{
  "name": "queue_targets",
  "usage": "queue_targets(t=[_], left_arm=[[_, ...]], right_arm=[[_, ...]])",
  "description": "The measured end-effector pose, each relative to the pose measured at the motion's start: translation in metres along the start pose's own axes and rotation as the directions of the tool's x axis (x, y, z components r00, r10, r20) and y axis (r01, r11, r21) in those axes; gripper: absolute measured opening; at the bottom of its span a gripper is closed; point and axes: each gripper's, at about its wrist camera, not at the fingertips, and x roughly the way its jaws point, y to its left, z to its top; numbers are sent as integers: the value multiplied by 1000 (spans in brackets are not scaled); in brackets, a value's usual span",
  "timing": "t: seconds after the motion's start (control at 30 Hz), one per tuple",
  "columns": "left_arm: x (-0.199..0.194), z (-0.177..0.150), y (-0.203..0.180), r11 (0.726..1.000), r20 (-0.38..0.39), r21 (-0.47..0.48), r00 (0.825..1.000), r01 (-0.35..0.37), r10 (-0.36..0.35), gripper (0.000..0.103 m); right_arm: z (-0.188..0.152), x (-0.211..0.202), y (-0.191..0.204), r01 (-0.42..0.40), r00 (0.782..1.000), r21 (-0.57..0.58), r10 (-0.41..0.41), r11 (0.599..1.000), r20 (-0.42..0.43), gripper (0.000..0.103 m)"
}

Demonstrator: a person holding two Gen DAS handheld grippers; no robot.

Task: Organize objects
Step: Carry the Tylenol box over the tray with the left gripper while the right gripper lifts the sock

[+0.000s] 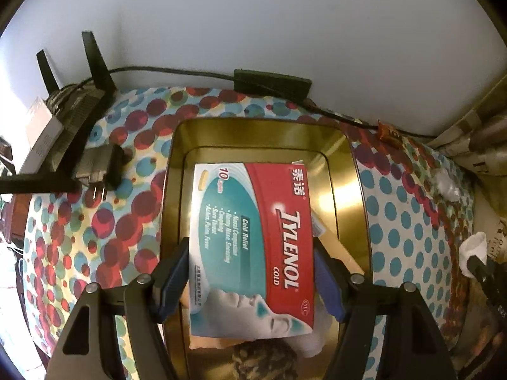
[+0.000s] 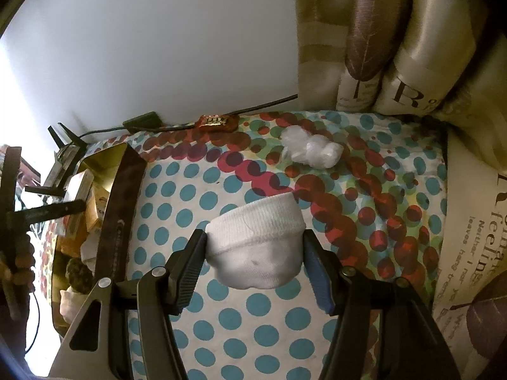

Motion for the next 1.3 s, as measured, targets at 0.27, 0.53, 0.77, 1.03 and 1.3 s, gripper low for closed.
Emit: queue_targets(t=[0.27,0.53,0.77,1.03,1.3], left_arm=[[5,1,15,993,-15,-89,997,77,-79,74],[-4,-16,29,992,-16,-105,997,71,-74,74],[-21,-33,23,997,11,-67,999,47,-47,74],[-59,-47,34,987,77,-72,988,141,-135,74],[-73,-74,43,986,50,-92,989,142,-138,75]], right_arm=[[-4,-2,17,-26,1000,-29,26,999,-7,58],[-6,1,55,-90,996,-113,88,990,-25,58],[-14,3,97,-154,988,-205,146,967,-52,58],[-27,-2,145,-232,973,-317,217,920,-82,58],[-48,-2,187,-294,956,-420,260,859,-137,58]])
